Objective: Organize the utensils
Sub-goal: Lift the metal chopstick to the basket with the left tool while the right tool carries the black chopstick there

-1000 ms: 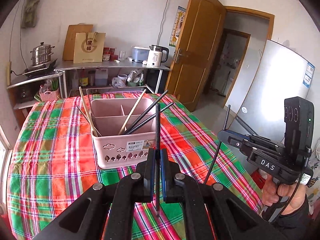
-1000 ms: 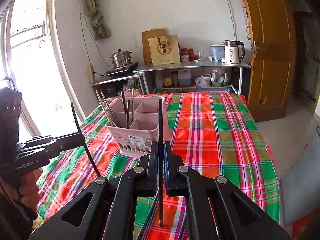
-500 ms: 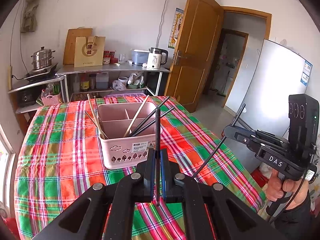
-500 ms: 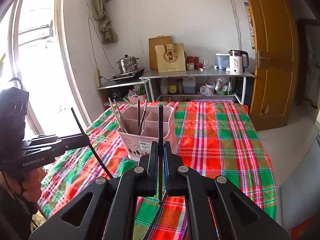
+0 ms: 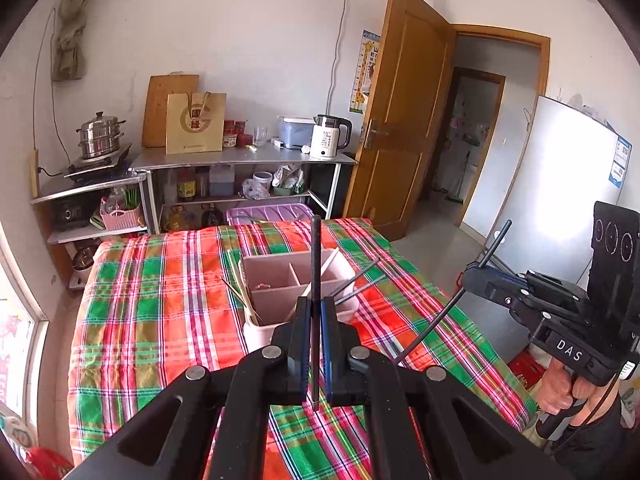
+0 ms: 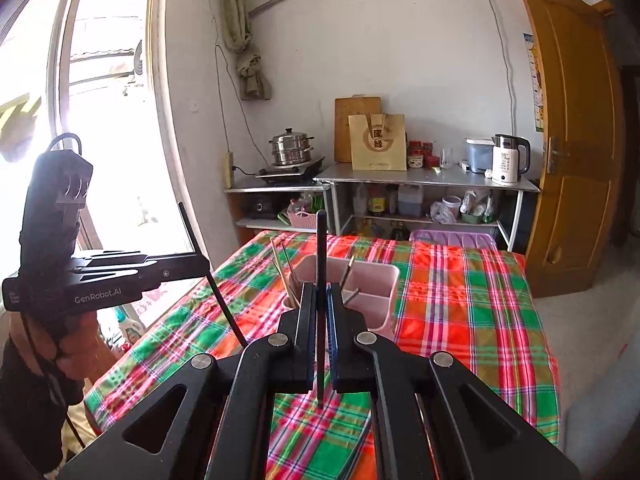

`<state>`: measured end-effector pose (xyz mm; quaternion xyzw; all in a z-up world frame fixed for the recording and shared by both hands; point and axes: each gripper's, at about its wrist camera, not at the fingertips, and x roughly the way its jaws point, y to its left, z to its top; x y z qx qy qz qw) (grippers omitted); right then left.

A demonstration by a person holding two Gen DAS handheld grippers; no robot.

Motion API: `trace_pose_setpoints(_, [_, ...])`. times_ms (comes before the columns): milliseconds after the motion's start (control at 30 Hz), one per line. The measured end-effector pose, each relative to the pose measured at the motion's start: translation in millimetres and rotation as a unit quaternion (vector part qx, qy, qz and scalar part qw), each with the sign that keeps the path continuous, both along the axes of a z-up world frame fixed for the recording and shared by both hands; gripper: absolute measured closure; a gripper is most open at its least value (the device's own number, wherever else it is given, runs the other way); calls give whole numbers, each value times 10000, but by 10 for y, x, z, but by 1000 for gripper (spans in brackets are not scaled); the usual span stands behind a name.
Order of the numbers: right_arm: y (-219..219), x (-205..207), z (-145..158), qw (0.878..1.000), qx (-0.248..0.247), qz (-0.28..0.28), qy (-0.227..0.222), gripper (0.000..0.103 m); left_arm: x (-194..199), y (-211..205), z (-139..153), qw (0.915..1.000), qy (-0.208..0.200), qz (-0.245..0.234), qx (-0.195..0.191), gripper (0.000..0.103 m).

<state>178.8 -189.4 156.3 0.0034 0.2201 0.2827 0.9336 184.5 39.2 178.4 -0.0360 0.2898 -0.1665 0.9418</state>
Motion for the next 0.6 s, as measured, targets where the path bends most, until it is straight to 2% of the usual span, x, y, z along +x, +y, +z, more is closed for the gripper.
trace_pose_setpoints(333, [205,365,299,9993,291,11,-214,98,411,176,411,9995,-278,177,-28,99])
trace_pose_setpoints(600, [301,727,317,9987,447,-85,-240,98,835,212,385,9993,-302,228,-77,99])
